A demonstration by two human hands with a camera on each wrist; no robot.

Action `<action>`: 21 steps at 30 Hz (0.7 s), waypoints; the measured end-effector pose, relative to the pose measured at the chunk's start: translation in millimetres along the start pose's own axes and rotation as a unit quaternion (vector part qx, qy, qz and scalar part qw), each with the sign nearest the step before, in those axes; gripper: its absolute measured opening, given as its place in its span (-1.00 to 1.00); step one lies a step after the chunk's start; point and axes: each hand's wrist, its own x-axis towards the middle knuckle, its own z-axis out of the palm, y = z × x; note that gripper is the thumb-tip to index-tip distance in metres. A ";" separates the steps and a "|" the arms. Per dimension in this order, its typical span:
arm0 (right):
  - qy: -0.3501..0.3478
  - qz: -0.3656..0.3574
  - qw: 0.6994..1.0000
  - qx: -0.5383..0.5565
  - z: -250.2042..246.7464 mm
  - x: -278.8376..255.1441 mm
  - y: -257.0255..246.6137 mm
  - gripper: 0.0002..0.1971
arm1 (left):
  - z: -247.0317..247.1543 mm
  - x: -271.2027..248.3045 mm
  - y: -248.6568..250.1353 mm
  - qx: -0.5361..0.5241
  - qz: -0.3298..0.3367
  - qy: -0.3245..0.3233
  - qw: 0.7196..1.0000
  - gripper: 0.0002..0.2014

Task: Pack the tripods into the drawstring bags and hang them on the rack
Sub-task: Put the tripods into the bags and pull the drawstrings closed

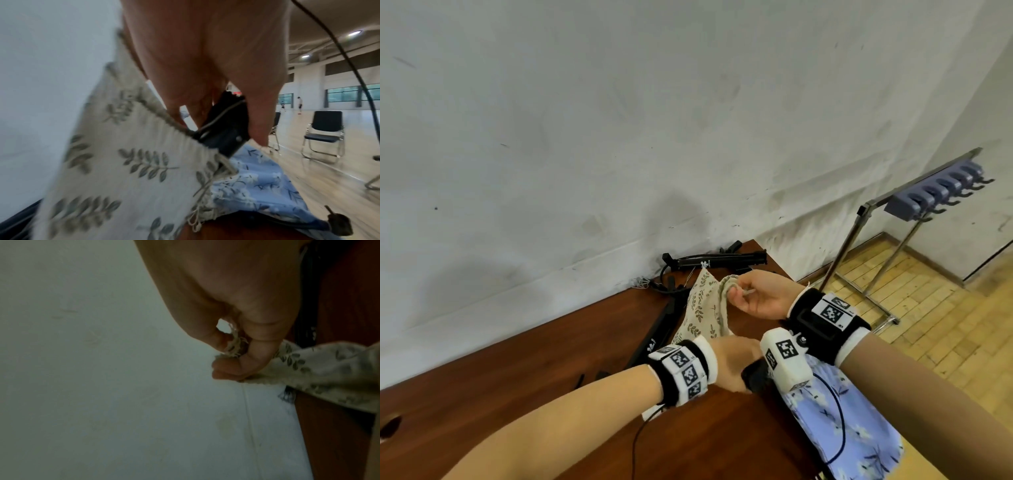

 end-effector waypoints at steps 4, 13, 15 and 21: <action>0.014 -0.002 0.986 -0.168 -19.7 -9.1 -6.2 -0.76 | -2.5 -20.6 -27.1 -0.118 -0.027 0.106 0.987 -0.71; 0.076 -0.082 0.907 -0.406 -28.7 -6.8 13.9 -0.69 | -43.8 -54.7 -71.3 -0.429 -0.111 0.296 0.847 -0.65; 0.070 -0.094 0.892 -0.437 -28.7 -12.6 16.2 -0.66 | -42.9 -58.6 -71.1 -0.440 -0.115 0.252 0.854 -0.67; -0.032 -0.032 0.813 -0.580 -25.4 -31.5 33.7 -0.90 | -35.6 -58.2 -72.4 -0.491 -0.130 0.156 0.847 -0.70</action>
